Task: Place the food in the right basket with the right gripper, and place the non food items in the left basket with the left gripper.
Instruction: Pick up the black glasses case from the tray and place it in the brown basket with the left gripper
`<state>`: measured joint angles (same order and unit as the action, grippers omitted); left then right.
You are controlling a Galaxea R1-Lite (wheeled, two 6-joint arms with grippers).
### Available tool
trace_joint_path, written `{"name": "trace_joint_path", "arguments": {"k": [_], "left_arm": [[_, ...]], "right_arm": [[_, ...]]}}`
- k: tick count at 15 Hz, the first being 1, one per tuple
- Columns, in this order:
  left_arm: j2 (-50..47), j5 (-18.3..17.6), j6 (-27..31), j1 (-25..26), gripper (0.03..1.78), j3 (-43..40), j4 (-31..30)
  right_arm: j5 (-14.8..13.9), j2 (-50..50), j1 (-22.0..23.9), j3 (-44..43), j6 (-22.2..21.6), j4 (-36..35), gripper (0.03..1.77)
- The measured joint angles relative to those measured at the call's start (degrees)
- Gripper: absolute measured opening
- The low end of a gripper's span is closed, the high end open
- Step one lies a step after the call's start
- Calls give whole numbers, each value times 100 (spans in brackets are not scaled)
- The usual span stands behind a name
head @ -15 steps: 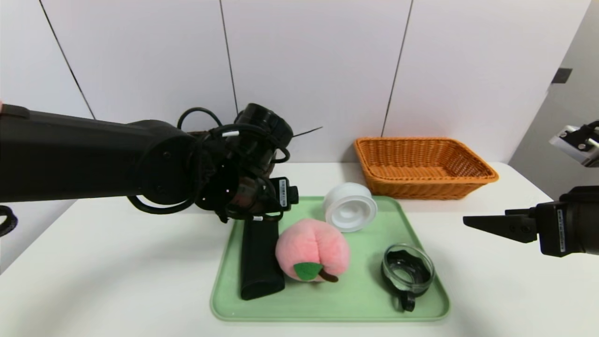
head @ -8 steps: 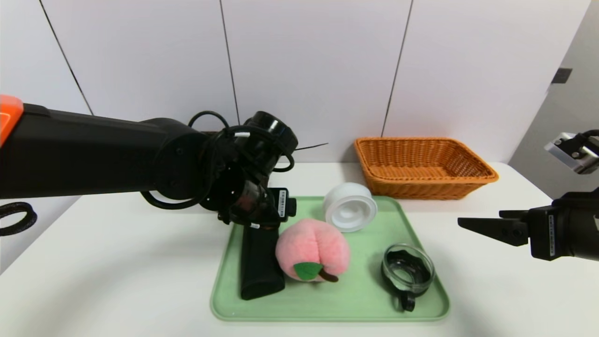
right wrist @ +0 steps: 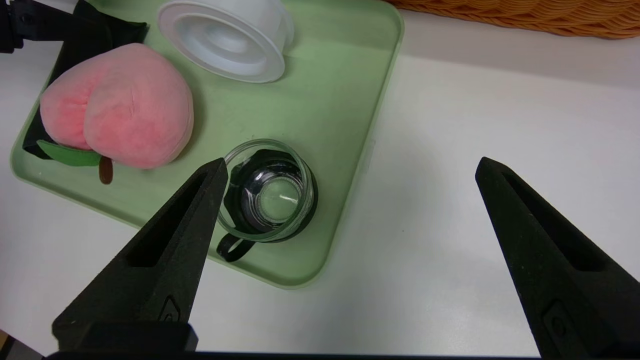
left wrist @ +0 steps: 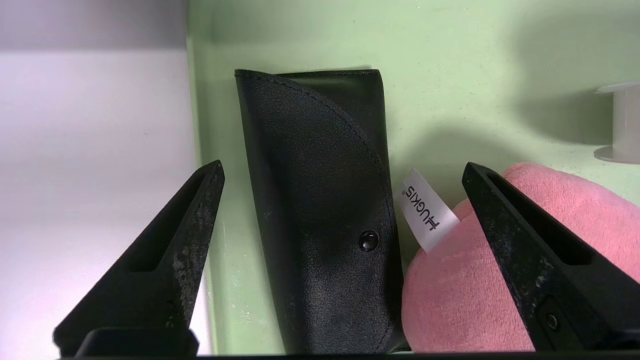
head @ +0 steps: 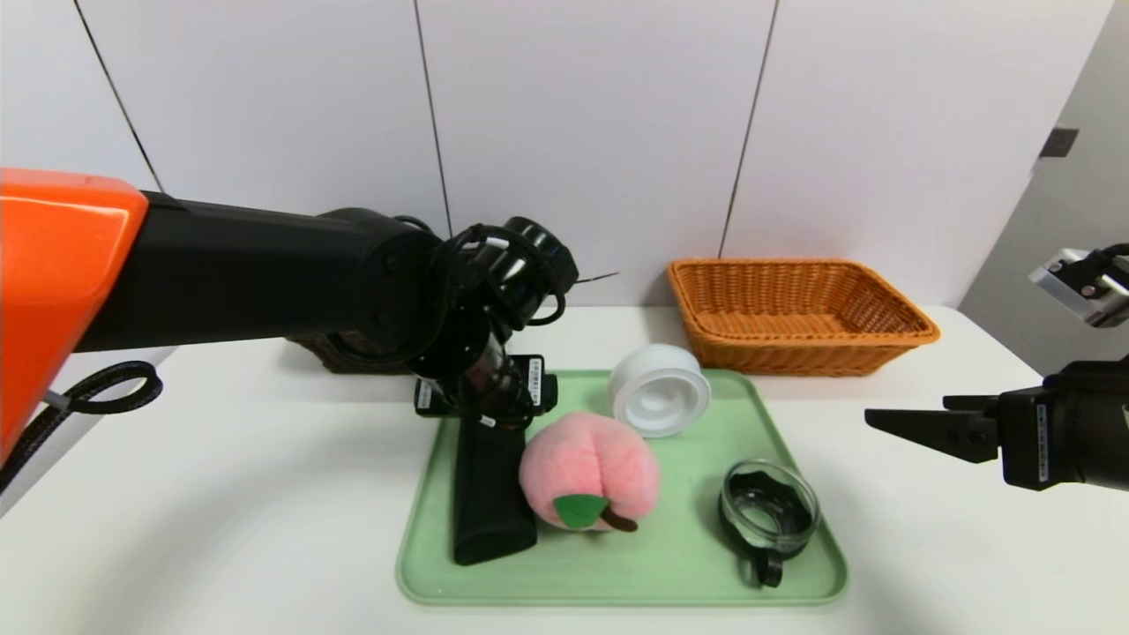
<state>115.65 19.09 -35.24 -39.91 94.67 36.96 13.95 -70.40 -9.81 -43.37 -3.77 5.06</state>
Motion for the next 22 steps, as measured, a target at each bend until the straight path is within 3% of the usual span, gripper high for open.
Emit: {"name": "trace_joint_path", "arguments": {"k": [7, 22], "left_arm": [[367, -115, -232, 183, 169, 244, 304], [563, -355, -800, 166, 169, 100, 369]], "right_arm": [[13, 0, 23, 29, -78, -7, 171], [20, -7, 0, -30, -135, -16, 171]]}}
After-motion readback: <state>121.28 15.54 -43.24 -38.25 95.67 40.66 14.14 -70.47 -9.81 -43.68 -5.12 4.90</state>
